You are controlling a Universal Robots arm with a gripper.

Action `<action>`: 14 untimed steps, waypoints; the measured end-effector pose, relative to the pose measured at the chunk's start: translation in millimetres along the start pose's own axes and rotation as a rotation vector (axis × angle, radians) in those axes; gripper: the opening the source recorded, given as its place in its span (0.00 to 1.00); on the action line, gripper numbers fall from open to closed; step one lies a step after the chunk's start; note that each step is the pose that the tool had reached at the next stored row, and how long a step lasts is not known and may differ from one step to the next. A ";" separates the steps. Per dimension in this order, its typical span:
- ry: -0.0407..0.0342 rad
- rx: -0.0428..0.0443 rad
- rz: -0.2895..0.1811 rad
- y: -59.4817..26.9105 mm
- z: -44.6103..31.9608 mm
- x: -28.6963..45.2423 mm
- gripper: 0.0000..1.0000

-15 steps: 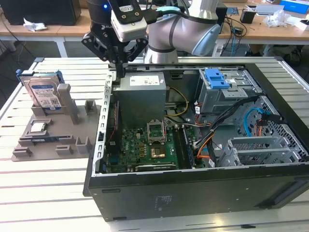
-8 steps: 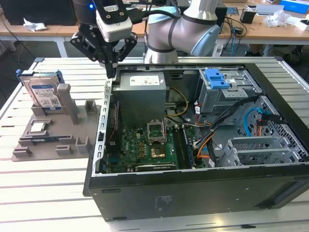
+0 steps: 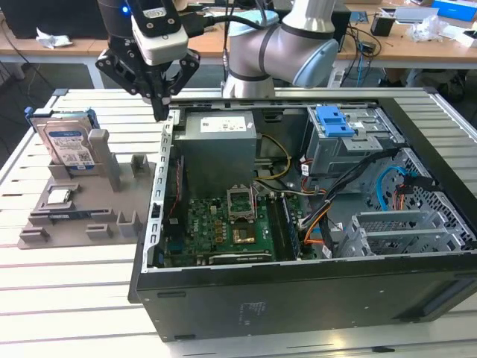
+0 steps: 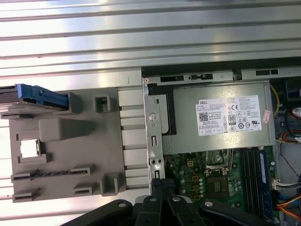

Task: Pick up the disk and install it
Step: 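Reach for the disk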

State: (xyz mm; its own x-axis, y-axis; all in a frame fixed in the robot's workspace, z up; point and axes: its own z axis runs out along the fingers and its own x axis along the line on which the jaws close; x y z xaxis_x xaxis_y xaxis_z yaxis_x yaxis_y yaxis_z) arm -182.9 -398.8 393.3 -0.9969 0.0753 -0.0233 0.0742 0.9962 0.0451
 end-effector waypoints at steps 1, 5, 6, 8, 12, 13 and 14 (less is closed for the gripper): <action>0.0000 0.0000 0.000 -0.1 -0.1 1.7 0.11; 0.0000 0.0000 0.000 -0.7 -0.2 9.2 0.11; 0.0000 0.0000 0.000 -0.8 -0.3 10.8 0.11; 0.0000 0.0000 0.000 -1.1 -0.4 15.4 0.11; 0.0000 0.0000 0.000 -1.9 -0.7 26.0 0.11; 0.0000 0.0000 0.000 -2.1 -0.8 28.5 0.11; 0.0000 -0.0001 0.000 -2.3 -0.8 31.0 0.11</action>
State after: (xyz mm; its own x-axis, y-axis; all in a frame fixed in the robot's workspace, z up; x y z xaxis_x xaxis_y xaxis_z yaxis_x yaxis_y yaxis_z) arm -214.0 -398.8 393.3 -0.9969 0.0754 -0.0233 0.0743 0.9962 0.0451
